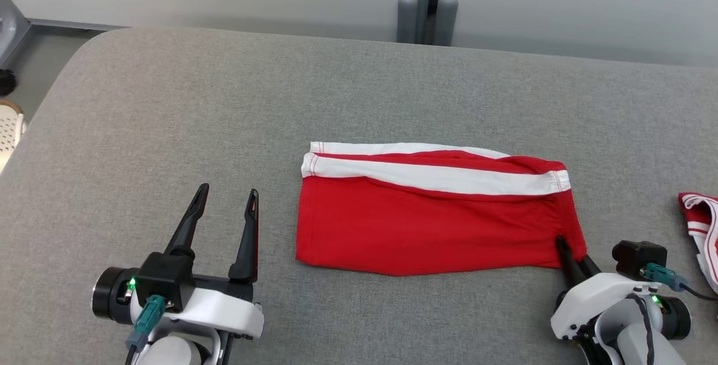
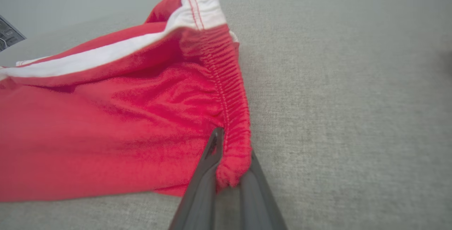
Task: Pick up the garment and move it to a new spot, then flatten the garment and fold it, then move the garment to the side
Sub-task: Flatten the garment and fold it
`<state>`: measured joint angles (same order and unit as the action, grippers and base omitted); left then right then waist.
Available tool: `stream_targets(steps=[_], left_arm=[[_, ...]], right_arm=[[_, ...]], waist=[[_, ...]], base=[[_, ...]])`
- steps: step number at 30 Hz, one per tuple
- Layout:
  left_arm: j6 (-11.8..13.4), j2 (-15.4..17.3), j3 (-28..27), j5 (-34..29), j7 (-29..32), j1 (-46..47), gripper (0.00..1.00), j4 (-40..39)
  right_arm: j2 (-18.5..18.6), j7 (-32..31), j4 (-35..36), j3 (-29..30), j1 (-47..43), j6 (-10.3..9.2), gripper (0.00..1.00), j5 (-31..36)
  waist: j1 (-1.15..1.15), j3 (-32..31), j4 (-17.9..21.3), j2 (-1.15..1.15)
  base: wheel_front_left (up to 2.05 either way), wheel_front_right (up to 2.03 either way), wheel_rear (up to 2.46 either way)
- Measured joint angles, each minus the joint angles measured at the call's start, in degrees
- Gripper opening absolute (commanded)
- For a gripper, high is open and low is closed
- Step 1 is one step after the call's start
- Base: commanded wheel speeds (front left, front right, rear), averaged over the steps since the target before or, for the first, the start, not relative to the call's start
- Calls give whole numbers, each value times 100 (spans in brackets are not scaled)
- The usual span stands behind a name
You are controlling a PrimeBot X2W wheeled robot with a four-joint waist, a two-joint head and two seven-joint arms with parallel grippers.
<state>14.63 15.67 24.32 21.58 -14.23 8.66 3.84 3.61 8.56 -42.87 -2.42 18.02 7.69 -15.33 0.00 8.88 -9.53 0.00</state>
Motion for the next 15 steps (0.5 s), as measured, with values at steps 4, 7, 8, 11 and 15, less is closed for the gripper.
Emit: stream_targets(steps=[4,7,8,11,15], left_arm=[[0,-2,-24,1,-18,-1,100,18],[-1,-4,-36,0,-42,-2,100,21],[-1,-3,-42,-5,-43,-1,100,20],[-2,9,-76,-5,-45,-1,100,11],[-21,33,-101,-10,-49,5,100,-3]], right_arm=[[86,170,-67,18,12,0,0,-168],[209,265,-24,142,-110,0,0,-263],[243,280,9,177,-170,-1,0,-293],[269,307,201,210,-293,-2,0,-383],[260,307,771,59,-325,-19,0,-435]], waist=[[0,5,138,0],[0,12,251,0],[0,13,289,0],[0,20,405,0],[0,35,553,0]], base=[[0,0,0],[0,0,0],[0,0,0],[0,0,0],[0,0,0]])
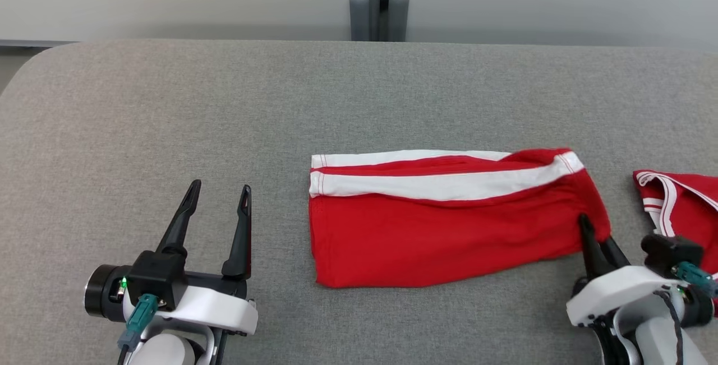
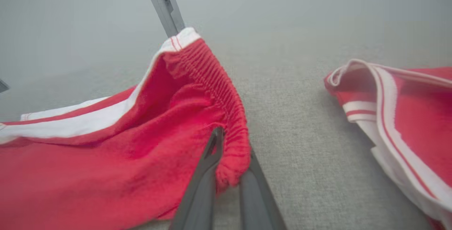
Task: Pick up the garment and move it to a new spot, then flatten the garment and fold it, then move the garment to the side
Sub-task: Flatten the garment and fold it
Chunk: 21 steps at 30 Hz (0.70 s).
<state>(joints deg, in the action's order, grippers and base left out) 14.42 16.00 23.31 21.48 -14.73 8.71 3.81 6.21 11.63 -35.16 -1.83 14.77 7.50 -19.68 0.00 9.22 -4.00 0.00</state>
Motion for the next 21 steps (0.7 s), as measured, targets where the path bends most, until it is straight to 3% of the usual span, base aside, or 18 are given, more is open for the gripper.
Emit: stream_targets(steps=[6,11,15,21], left_arm=[[-31,5,9,-2,-1,36,100,-4],[-73,-11,58,0,-2,114,100,8],[-85,-47,100,11,-2,135,100,35],[-137,-98,168,23,-9,233,100,100]], right_arm=[[-113,-229,1372,-716,132,-1,0,324],[-281,-687,2186,-1772,215,-1,0,416],[-328,-891,2264,-2563,413,-1,0,266],[-345,-906,1549,-3423,875,-1,0,-163]], waist=[[0,17,84,0],[0,49,-19,0],[0,98,-156,0],[0,179,-401,0]], base=[[0,0,0],[0,0,0],[0,0,0],[0,0,0]])
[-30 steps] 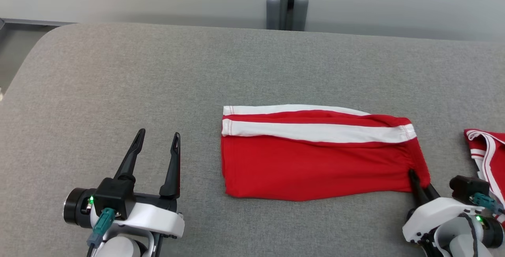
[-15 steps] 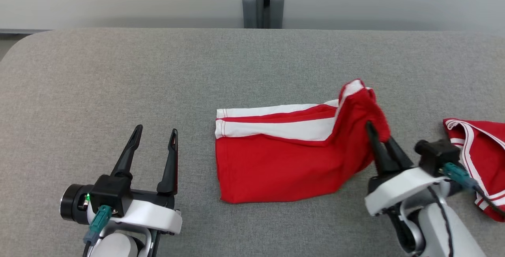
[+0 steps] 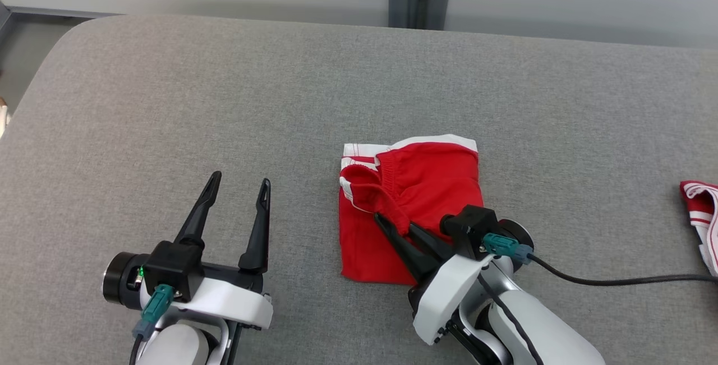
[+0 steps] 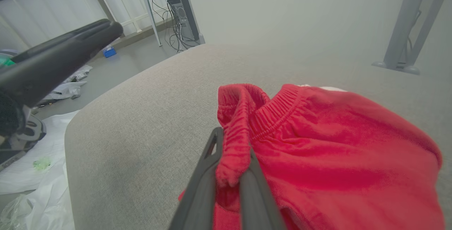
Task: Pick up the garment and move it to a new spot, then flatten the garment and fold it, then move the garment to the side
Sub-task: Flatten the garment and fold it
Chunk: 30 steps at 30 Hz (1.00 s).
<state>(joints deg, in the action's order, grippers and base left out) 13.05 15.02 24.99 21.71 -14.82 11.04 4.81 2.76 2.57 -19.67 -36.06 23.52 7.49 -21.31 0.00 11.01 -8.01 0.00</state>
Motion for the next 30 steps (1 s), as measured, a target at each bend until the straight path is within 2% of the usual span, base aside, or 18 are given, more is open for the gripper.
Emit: stream_targets(steps=[7,8,9,10,16,21,26,27,28,29,30], left_arm=[[-90,-98,96,-1,-1,116,100,101],[-90,-98,98,-1,-2,120,100,111],[-98,-98,105,-1,-2,120,100,127],[-98,-94,107,-1,-2,121,100,137],[-97,-80,116,-1,-1,124,100,166],[-51,-35,101,-1,18,118,100,165],[53,82,-18,15,44,80,100,129],[94,115,-57,20,47,36,100,104],[94,115,-57,20,47,36,100,104],[119,126,-88,35,49,4,100,92],[174,177,-141,58,51,-37,100,79]], right_arm=[[7,260,-969,-537,494,0,0,-524],[2,269,-1062,-623,549,0,35,-614],[12,318,-1096,-730,579,0,92,-680],[11,361,-1103,-860,609,0,100,-770],[2,581,-1103,-1445,670,0,100,-1016],[-7,878,-843,-1361,612,0,100,-1034],[-8,1068,-646,-320,354,0,100,-399],[-5,1100,-478,211,153,0,100,-127],[-5,1100,-478,211,153,0,100,-127],[-8,1101,-411,491,47,0,100,43],[2,1090,-213,1024,-176,0,100,294]], waist=[[0,129,-207,0],[0,146,-217,0],[0,158,-217,0],[0,164,-209,0],[0,124,-91,0],[0,30,42,0],[0,-109,215,0],[0,-164,282,0],[0,-164,282,0],[0,-191,311,0],[0,-245,371,0]], base=[[0,0,0],[0,0,0],[0,0,0],[0,0,0],[0,0,0],[0,0,0],[0,0,0],[0,0,0],[0,0,0],[0,0,0],[0,0,0]])
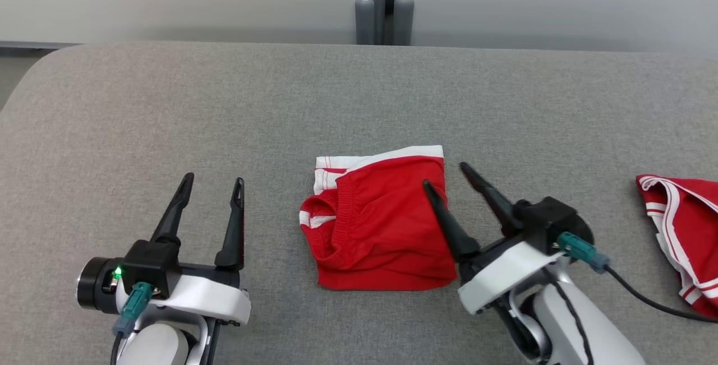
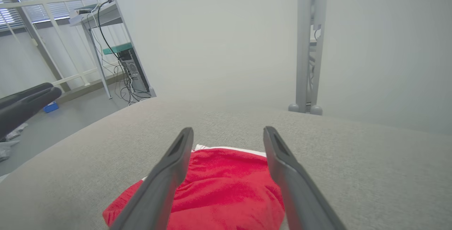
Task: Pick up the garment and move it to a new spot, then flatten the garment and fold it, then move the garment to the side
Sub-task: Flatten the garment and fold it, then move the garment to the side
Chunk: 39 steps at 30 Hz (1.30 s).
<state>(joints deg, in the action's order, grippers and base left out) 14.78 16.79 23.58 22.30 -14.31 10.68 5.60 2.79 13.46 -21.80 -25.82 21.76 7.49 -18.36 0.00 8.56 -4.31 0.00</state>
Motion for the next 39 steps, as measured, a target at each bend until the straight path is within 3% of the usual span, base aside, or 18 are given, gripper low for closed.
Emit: stream_targets(steps=[8,14,25,39], left_arm=[[92,97,-258,48,-36,-111,100,-11],[81,166,-399,34,-47,-172,100,114],[-171,68,-604,-115,-59,-279,100,202],[-387,-121,-744,-264,-59,-192,100,302]], right_arm=[[38,-401,862,1947,-860,0,100,817],[27,-708,1360,2543,-1352,0,100,1033],[7,-926,1849,2865,-1884,0,100,913],[5,-1071,1804,2679,-1711,0,100,884]], waist=[[0,-188,164,0],[0,-245,214,0],[0,-308,234,0],[0,-205,-58,0]], base=[[0,0,0],[0,0,0],[0,0,0],[0,0,0]])
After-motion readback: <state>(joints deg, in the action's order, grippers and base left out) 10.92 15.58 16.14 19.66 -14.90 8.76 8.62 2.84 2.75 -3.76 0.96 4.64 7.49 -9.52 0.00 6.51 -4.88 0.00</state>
